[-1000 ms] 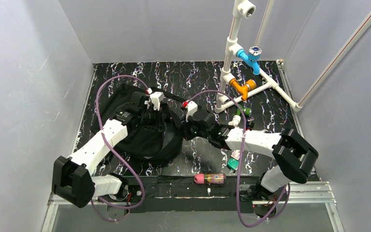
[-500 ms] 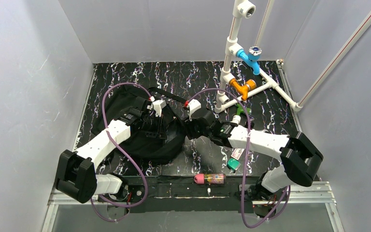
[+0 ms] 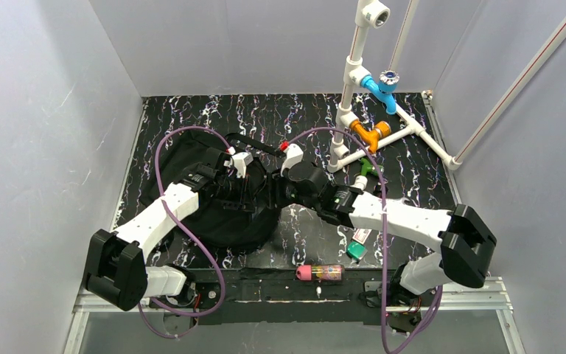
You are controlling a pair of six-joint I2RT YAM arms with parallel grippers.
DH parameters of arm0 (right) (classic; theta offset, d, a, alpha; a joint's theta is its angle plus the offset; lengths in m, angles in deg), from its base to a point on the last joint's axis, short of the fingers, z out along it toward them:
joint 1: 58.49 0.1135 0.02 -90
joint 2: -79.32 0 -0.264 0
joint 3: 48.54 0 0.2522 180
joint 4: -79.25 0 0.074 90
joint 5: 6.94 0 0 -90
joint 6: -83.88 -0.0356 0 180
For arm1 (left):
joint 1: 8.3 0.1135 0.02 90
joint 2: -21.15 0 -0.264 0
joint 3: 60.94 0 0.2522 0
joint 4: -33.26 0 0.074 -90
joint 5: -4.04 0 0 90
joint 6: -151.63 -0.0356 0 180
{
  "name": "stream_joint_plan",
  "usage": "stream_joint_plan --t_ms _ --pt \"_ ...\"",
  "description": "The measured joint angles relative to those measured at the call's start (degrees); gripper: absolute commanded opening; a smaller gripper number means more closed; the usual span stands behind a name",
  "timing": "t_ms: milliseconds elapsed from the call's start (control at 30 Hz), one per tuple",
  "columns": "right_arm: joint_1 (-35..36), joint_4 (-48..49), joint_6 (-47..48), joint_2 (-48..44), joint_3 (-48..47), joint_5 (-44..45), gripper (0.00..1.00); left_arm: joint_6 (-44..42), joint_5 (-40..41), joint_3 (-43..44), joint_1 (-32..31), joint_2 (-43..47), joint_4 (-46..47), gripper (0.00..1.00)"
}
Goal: Pack the student bag
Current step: Zip the student bag at the center of the board.
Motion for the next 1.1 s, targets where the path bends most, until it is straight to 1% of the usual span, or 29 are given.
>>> stream_joint_plan --t_ms 33,67,167,267,333,400,467,667,867,933,1033,1067,1100 --pt "0.0 0.7 -1.0 0.5 0.0 0.1 0.35 0.0 0.0 0.0 0.0 0.0 0.0 0.0" --pt "0.0 1.4 -2.3 1.3 0.0 0.5 0.35 0.0 0.0 0.0 0.0 0.0 0.0 0.0" --pt "0.0 1.9 -5.2 3.9 0.0 2.2 0.35 0.0 0.0 0.0 0.0 0.0 0.0 0.0" --pt "-0.1 1.7 -5.9 5.6 0.0 3.4 0.36 0.0 0.0 0.0 0.0 0.5 -0.1 0.0" --pt "-0.1 1.7 -6.0 6.3 0.0 4.2 0.39 0.0 0.1 0.0 0.0 1.1 -0.1 0.0" --pt "-0.1 1.7 -6.0 7.1 0.0 5.0 0.45 0.0 0.1 0.0 0.0 1.4 -0.1 0.0" --pt "-0.2 1.8 -5.7 8.2 0.0 5.9 0.47 0.0 0.0 0.0 0.0 1.4 -0.1 0.0" --pt "-0.6 2.1 -5.4 12.2 -0.8 7.0 0.58 0.0 0.0 0.0 0.0 1.4 -0.1 0.0" --pt "-1.1 4.2 -5.0 14.6 -2.7 7.8 0.62 0.0 -0.1 0.0 0.0 1.4 -0.1 0.0" --pt "-1.2 5.4 -4.5 16.0 -3.7 8.5 0.62 0.0 -0.2 0.0 0.0 1.4 0.0 0.0" --pt "-1.3 6.2 -3.6 17.8 -4.7 10.1 0.59 0.1 -0.2 0.0 0.1 1.4 0.1 0.0" --pt "-1.3 6.4 -3.5 18.4 -5.1 10.8 0.56 0.1 -0.2 0.0 0.1 1.4 0.2 0.0" --pt "-1.3 6.7 -3.2 19.0 -5.5 11.8 0.49 0.1 -0.2 0.0 0.1 1.4 0.3 0.0"
